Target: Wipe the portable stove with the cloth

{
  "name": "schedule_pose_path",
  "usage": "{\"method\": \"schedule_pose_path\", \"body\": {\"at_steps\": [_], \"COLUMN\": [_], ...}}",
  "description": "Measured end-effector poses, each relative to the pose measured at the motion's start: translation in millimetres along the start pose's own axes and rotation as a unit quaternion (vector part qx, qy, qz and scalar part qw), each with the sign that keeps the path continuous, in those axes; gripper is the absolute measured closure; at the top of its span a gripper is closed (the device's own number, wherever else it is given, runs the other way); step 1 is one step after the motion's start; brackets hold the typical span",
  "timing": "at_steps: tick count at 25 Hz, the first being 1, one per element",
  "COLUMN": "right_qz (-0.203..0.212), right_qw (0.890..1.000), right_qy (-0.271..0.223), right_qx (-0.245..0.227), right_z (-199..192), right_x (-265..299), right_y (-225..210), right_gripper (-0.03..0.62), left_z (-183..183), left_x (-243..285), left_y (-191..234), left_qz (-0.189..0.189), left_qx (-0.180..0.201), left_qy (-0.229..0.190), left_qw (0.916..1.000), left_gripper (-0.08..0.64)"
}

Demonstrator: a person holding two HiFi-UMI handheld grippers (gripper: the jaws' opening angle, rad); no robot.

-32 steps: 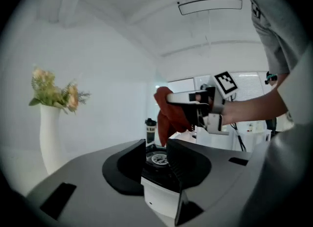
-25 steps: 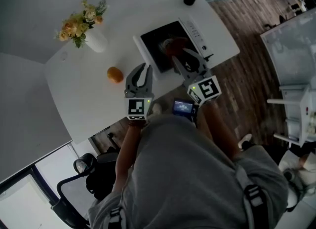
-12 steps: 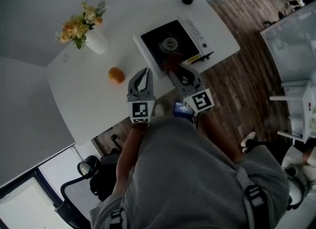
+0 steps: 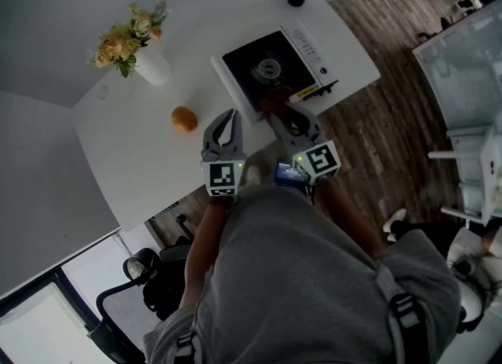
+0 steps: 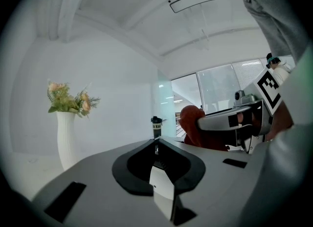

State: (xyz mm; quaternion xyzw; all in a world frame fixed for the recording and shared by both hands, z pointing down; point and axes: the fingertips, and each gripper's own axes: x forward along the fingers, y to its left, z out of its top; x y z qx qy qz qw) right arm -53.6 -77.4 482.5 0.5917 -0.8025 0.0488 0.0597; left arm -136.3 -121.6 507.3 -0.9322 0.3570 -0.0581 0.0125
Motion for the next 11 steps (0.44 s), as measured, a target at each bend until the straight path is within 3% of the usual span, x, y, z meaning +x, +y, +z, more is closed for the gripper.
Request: {"method": "schedule_pose_path", "body": {"at_steps": [11], "right_qz": [-0.007], "right_qw": [1.000], "right_qy": [0.007], "right_qx": [0.001], "right_z": [-5.2], "right_x": [-1.7], "right_y": [-2.9], "right_gripper": [0.485], "left_z": [-2.6], "left_x": [1.7], "left_y": [-1.5], "left_qz": [-0.005], "left_qx": [0.002], "left_qy": [0.004], "left_qw": [1.0000], "left_gripper": [0.515]}}
